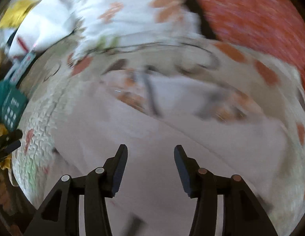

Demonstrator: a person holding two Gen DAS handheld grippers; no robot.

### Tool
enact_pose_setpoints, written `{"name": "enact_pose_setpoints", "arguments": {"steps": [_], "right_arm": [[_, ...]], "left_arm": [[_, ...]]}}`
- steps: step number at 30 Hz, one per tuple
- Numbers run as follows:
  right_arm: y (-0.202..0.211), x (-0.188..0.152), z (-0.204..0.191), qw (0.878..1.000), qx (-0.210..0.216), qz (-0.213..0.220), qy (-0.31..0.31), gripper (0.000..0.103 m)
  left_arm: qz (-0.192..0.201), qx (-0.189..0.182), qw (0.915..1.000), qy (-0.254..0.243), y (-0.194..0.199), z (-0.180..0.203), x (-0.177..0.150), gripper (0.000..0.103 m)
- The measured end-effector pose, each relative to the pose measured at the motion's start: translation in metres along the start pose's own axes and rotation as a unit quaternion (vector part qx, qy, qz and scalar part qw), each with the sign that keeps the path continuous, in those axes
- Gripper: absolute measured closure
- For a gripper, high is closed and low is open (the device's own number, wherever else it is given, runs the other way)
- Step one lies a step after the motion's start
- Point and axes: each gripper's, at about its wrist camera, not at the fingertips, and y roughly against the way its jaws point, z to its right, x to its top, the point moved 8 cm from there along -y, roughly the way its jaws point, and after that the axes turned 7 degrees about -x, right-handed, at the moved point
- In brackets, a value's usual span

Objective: Fold small clothes

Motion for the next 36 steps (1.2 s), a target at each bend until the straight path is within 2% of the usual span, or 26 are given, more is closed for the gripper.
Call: {"name": "enact_pose_setpoints", "arguments": {"steps": [3, 5, 8, 9, 10, 11, 12, 16, 21, 23, 24, 25, 27, 28, 29, 33, 34, 35, 36], "right_arm": [[-0.028, 0.034, -0.048, 0.999, 0.028, -0.010, 0.013, 0.038], [-0.051, 0.052, -0.070, 0.999, 0.027, -0.023, 0.020, 0.033], [-0.087, 0.053, -0.097, 0.996, 0.032, -0.077, 0.035, 0.031], [-0.091, 0.051, -0.104, 0.995, 0.030, -0.079, 0.049, 0.040], [-0.091, 0.052, -0.109, 0.995, 0.016, -0.072, 0.069, 0.062], [-0.092, 0.053, -0.116, 0.994, 0.015, -0.069, 0.082, 0.090], [-0.094, 0.055, -0.123, 0.993, 0.027, -0.077, 0.080, 0.097], [-0.100, 0.076, -0.149, 0.994, 0.029, -0.066, 0.080, 0.102], [-0.116, 0.081, -0.186, 0.993, 0.055, -0.076, 0.077, 0.102], [-0.107, 0.081, -0.187, 0.993, 0.063, -0.067, 0.072, 0.101], [-0.098, 0.078, -0.183, 0.994, 0.053, -0.060, 0.078, 0.100], [-0.088, 0.073, -0.178, 0.994, 0.043, -0.054, 0.082, 0.093], [-0.070, 0.063, -0.165, 0.995, 0.029, -0.047, 0.085, 0.071], [-0.061, 0.056, -0.157, 0.995, 0.020, -0.046, 0.086, 0.052], [-0.055, 0.049, -0.150, 0.995, 0.013, -0.046, 0.084, 0.042], [-0.063, 0.028, -0.135, 0.994, -0.009, -0.068, 0.086, 0.041], [-0.075, 0.021, -0.138, 0.992, -0.005, -0.089, 0.087, 0.055], [-0.079, 0.020, -0.139, 0.993, -0.012, -0.081, 0.085, 0.066], [-0.075, 0.022, -0.137, 0.994, -0.013, -0.069, 0.085, 0.073]], "left_arm": [[-0.002, -0.007, 0.9998, 0.017, 0.001, -0.006, 0.006, 0.021], [-0.004, -0.015, 0.9996, 0.025, 0.002, -0.008, 0.008, 0.021], [-0.004, -0.026, 0.9992, 0.031, 0.006, -0.009, 0.012, 0.021], [-0.004, -0.030, 0.9991, 0.032, 0.007, -0.010, 0.013, 0.021], [-0.004, -0.032, 0.9990, 0.032, 0.008, -0.011, 0.013, 0.021], [-0.004, -0.032, 0.9990, 0.031, 0.008, -0.013, 0.013, 0.021], [-0.006, -0.030, 0.9990, 0.031, 0.008, -0.014, 0.013, 0.021], [-0.017, -0.026, 0.9986, 0.043, 0.002, -0.023, 0.011, 0.021], [-0.014, -0.027, 0.9987, 0.042, 0.005, -0.023, 0.012, 0.021], [-0.011, -0.031, 0.9986, 0.041, 0.009, -0.023, 0.013, 0.021], [-0.008, -0.031, 0.9986, 0.042, 0.011, -0.024, 0.014, 0.021], [-0.006, -0.031, 0.9986, 0.042, 0.013, -0.025, 0.014, 0.021], [-0.003, -0.032, 0.9982, 0.050, 0.017, -0.031, 0.016, 0.021], [-0.003, -0.034, 0.9978, 0.057, 0.017, -0.033, 0.016, 0.021], [-0.004, -0.036, 0.9973, 0.063, 0.017, -0.035, 0.016, 0.021], [-0.010, -0.046, 0.9956, 0.081, 0.016, -0.037, 0.013, 0.021], [-0.011, -0.046, 0.9956, 0.080, 0.016, -0.036, 0.012, 0.021], [-0.011, -0.045, 0.9958, 0.079, 0.016, -0.036, 0.012, 0.021], [-0.011, -0.045, 0.9959, 0.078, 0.017, -0.036, 0.012, 0.021]]}}
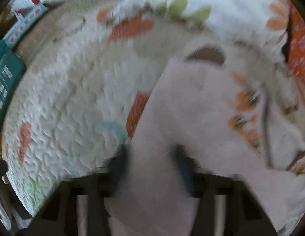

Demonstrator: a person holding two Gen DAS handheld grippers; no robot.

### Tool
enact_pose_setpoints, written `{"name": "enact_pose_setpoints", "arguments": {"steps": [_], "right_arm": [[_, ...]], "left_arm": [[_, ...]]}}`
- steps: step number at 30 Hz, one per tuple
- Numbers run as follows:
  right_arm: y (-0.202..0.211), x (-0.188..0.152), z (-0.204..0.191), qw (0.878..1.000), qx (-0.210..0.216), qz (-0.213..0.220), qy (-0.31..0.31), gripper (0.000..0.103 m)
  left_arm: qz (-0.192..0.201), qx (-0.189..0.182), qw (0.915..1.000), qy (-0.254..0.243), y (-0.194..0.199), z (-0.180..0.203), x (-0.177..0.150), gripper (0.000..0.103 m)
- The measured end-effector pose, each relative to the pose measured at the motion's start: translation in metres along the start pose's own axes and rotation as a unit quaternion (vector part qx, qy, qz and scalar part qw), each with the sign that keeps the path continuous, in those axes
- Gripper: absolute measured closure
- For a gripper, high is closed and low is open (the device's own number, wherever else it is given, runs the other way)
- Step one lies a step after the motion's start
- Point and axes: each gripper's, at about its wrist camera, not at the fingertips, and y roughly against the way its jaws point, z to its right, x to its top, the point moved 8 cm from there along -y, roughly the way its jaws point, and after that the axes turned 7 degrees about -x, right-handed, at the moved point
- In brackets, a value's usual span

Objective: Fold small clothes

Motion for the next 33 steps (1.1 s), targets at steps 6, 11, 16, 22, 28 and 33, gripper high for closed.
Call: {"name": "enact_pose_setpoints", "arguments": {"steps": [6, 11, 16, 22, 28, 33], "right_arm": [[0.018, 0.021, -0.028, 0.999, -0.002, 0.032, 0.016, 0.096], [-0.001, 0.024, -0.085, 0.997, 0.068, 0.015, 0.033, 0.102], [0.029, 0.018, -0.082, 0.994, 0.099, 0.038, 0.022, 0.099], [0.097, -0.030, 0.079, 0.991, 0.060, 0.079, -0.093, 0.072], [0.121, -0.144, 0.262, 0.976, -0.082, 0.051, -0.197, 0.050], [0.103, -0.213, 0.312, 0.965, -0.074, 0.031, -0.251, 0.050]], "left_arm": [[0.012, 0.002, 0.9999, -0.002, 0.007, -0.003, 0.006, 0.021], [0.022, 0.012, 0.9997, 0.000, 0.010, -0.007, 0.008, 0.021], [0.036, 0.024, 0.9990, -0.012, 0.015, -0.007, 0.011, 0.018], [0.045, 0.020, 0.9986, -0.020, 0.024, -0.006, 0.010, 0.018], [0.035, 0.012, 0.9991, -0.021, 0.016, 0.007, -0.001, 0.018], [0.020, 0.028, 0.9979, -0.055, -0.004, 0.029, -0.016, 0.018]]}}
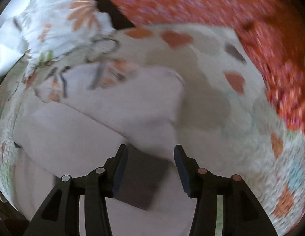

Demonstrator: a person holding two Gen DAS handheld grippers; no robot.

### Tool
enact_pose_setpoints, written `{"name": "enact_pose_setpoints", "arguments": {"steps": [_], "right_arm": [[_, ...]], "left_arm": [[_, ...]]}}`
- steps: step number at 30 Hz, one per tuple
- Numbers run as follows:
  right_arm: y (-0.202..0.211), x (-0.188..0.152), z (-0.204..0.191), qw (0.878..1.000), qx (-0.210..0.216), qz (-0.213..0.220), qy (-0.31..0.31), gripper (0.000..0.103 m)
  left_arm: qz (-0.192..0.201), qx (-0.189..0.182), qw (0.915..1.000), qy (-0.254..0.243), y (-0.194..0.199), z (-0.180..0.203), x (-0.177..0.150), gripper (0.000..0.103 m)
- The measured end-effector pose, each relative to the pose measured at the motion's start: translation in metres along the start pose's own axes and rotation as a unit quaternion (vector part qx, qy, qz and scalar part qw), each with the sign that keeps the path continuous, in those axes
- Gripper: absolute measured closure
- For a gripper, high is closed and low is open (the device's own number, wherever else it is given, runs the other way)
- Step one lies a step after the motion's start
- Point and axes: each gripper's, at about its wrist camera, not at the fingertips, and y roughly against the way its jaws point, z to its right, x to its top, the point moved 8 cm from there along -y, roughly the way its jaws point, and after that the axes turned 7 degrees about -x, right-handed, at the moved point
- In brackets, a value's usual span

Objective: Fold small clothes

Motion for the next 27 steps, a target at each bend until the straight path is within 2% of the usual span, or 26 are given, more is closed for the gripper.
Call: {"name": "enact_pose_setpoints", "arguments": {"steps": [4, 6, 7, 10, 12, 13, 15, 16, 17, 18, 19, 20, 22, 25, 27], "right_arm": [[-0.010, -0.016, -0.005, 0.999, 0.049, 0.018, 0.003, 0.051], [-0.015, -0.021, -0.018, 0.998, 0.063, 0.018, 0.018, 0.077], [-0.016, -0.020, -0.024, 0.997, 0.066, 0.013, 0.021, 0.097], [0.008, -0.004, -0.037, 0.997, 0.042, 0.048, 0.043, 0.097], [0.025, 0.005, -0.035, 0.996, 0.052, 0.065, 0.032, 0.097], [0.026, 0.009, -0.029, 0.997, 0.045, 0.067, 0.022, 0.097], [0.014, 0.012, -0.008, 0.998, -0.008, 0.057, 0.005, 0.095], [0.007, 0.012, 0.003, 0.998, -0.037, 0.046, -0.003, 0.091], [0.002, 0.011, 0.010, 0.998, -0.042, 0.037, -0.014, 0.091], [0.000, 0.009, 0.016, 0.999, -0.027, 0.028, -0.032, 0.091], [0.001, 0.008, 0.020, 0.999, -0.012, 0.025, -0.046, 0.086], [0.003, 0.009, 0.021, 0.998, -0.007, 0.025, -0.053, 0.077], [0.010, 0.008, 0.024, 0.997, -0.006, 0.034, -0.062, 0.065], [0.017, 0.007, 0.017, 0.997, 0.012, 0.036, -0.066, 0.064], [0.020, 0.006, 0.012, 0.997, 0.026, 0.034, -0.064, 0.064]], "left_arm": [[-0.005, 0.013, 0.9996, -0.023, -0.011, 0.013, -0.012, 0.018], [-0.005, 0.024, 0.9989, -0.039, -0.016, 0.018, -0.017, 0.018], [-0.005, 0.028, 0.9986, -0.045, -0.017, 0.020, -0.018, 0.018], [-0.009, 0.045, 0.9971, -0.060, -0.025, 0.020, -0.023, 0.018], [-0.013, 0.057, 0.9963, -0.063, -0.031, 0.017, -0.023, 0.018], [-0.015, 0.061, 0.9960, -0.064, -0.034, 0.015, -0.023, 0.018], [-0.023, 0.069, 0.9952, -0.066, -0.040, 0.012, -0.025, 0.018], [-0.026, 0.071, 0.9949, -0.067, -0.042, 0.011, -0.026, 0.018], [-0.031, 0.070, 0.9947, -0.070, -0.045, 0.012, -0.027, 0.018], [-0.034, 0.067, 0.9945, -0.073, -0.047, 0.013, -0.028, 0.018], [-0.035, 0.065, 0.9943, -0.077, -0.049, 0.014, -0.029, 0.018], [-0.034, 0.064, 0.9938, -0.084, -0.053, 0.017, -0.028, 0.018], [-0.030, 0.069, 0.9922, -0.099, -0.061, 0.022, -0.025, 0.018], [-0.042, 0.073, 0.9902, -0.112, -0.085, 0.023, -0.027, 0.018], [-0.067, 0.073, 0.9892, -0.109, -0.101, 0.020, -0.035, 0.019]]}}
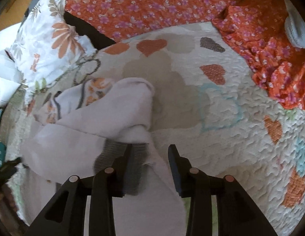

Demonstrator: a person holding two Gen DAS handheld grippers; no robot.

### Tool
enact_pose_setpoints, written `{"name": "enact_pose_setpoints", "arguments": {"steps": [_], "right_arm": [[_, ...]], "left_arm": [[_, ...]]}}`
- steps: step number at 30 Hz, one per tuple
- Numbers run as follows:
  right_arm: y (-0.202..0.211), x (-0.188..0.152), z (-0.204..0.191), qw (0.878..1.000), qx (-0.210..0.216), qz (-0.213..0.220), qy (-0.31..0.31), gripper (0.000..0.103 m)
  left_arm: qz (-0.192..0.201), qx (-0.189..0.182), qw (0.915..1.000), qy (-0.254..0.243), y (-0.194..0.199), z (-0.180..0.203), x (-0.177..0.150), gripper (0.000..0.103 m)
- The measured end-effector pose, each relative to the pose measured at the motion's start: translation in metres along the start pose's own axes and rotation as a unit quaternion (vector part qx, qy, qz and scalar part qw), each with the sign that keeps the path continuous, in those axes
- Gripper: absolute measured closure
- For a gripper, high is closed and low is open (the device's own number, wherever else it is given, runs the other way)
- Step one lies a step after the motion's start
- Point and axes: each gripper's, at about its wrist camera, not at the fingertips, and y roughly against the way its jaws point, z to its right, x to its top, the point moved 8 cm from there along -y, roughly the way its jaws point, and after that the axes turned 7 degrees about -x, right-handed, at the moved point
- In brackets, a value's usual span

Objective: Fold small clothes

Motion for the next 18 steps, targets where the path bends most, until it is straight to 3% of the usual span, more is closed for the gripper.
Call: {"name": "enact_pose_setpoints", "arguments": {"steps": [3, 5, 12, 18], "right_arm": [[-0.002, -0.001, -0.004, 1.000, -0.001, -0.005, 0.010, 0.063], [-0.003, -0.001, 0.000, 1.000, -0.003, -0.008, 0.005, 0.056], [-0.005, -0.012, 0.017, 1.000, -0.011, -0.021, -0.015, 0.052], [0.016, -0.038, -0.008, 0.996, -0.059, 0.008, 0.064, 0.052]], "left_arm": [[0.010, 0.030, 0.9993, -0.020, 0.001, 0.001, -0.001, 0.031], [0.011, 0.026, 0.9993, -0.025, 0.005, 0.004, -0.002, 0.038], [0.001, -0.002, 0.9997, -0.025, 0.021, 0.009, -0.027, 0.039], [0.025, -0.011, 0.9984, -0.050, 0.046, 0.030, -0.060, 0.037]]}}
